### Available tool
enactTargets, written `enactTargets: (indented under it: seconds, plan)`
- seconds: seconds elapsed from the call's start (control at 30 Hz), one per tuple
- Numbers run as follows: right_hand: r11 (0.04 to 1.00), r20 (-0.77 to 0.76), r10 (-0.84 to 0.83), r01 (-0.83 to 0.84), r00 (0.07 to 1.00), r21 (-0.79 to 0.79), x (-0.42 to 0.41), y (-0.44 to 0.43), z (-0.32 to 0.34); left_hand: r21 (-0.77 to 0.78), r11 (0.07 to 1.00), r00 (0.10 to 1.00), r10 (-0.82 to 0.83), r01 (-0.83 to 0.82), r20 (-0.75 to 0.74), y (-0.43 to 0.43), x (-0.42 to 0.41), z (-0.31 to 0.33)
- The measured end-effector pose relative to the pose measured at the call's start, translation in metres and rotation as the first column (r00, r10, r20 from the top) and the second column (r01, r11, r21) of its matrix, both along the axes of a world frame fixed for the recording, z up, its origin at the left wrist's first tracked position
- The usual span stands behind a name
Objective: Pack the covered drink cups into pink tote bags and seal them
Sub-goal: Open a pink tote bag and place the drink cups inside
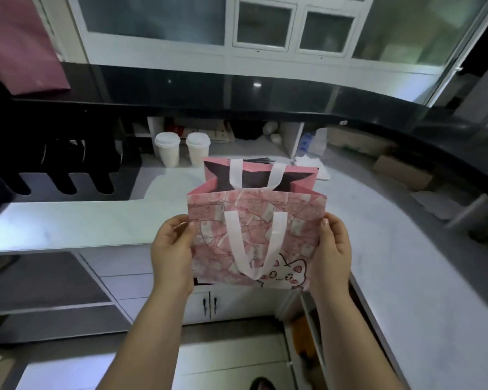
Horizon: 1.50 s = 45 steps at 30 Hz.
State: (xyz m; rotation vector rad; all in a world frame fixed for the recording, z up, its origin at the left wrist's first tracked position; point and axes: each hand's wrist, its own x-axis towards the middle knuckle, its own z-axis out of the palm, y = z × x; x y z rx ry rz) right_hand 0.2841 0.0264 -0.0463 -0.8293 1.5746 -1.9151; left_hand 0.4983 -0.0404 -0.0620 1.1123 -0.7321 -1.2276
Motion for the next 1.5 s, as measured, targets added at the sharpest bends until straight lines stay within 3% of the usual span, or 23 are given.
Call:
enactTargets:
  seconds: [0.4,0.63,0.77,0.9,1.0,1.13,1.27,1.33,1.5]
  plan:
    - [0.966,0.141,0.257,-0.254,0.956,-0.037,-0.076,-0.198,-0.007,-0.075,0.988,0.985,0.143,-0.136,0.1,-0.156,-0.065,-0.001]
    - [0.954,0.204,0.268,-0.29,0.941,0.083,-0.111,-0.285,-0.027,-0.054,0.988,0.975,0.152,-0.145,0.161,-0.222,-0.095,-0.021]
    - [0.945,0.075,0.311,-0.317,0.947,0.076,-0.121,-0.306,-0.034,-0.07,0.982,0.949,0.19,-0.178,0.253,-0.231,-0.093,-0.03]
    - [0.956,-0.119,0.277,-0.285,0.953,-0.062,-0.136,-0.332,-0.01,-0.141,0.977,0.921,0.198,-0.159,0.334,-0.249,-0.079,-0.013]
    - [0.943,-0.233,0.32,-0.332,0.918,-0.011,-0.139,-0.349,0.013,-0.232,0.965,0.921,0.196,-0.121,0.337,-0.265,-0.068,0.009]
    - [0.879,-0.482,0.468,-0.448,0.741,0.165,-0.135,-0.379,0.051,-0.29,0.957,0.827,0.172,-0.011,0.535,-0.303,-0.059,0.046]
    - [0.798,-0.717,0.583,-0.432,0.382,0.419,-0.105,-0.404,0.092,-0.235,0.963,0.654,0.096,0.129,0.751,-0.343,-0.05,0.072]
    - [0.772,-0.75,0.616,-0.373,0.241,0.514,-0.081,-0.409,0.105,-0.232,0.953,0.538,0.093,0.196,0.838,-0.354,-0.041,0.075]
    - [0.725,-0.767,0.641,-0.356,0.037,0.589,-0.005,-0.409,0.112,-0.147,0.964,0.298,0.076,0.223,0.952,-0.373,0.01,0.055]
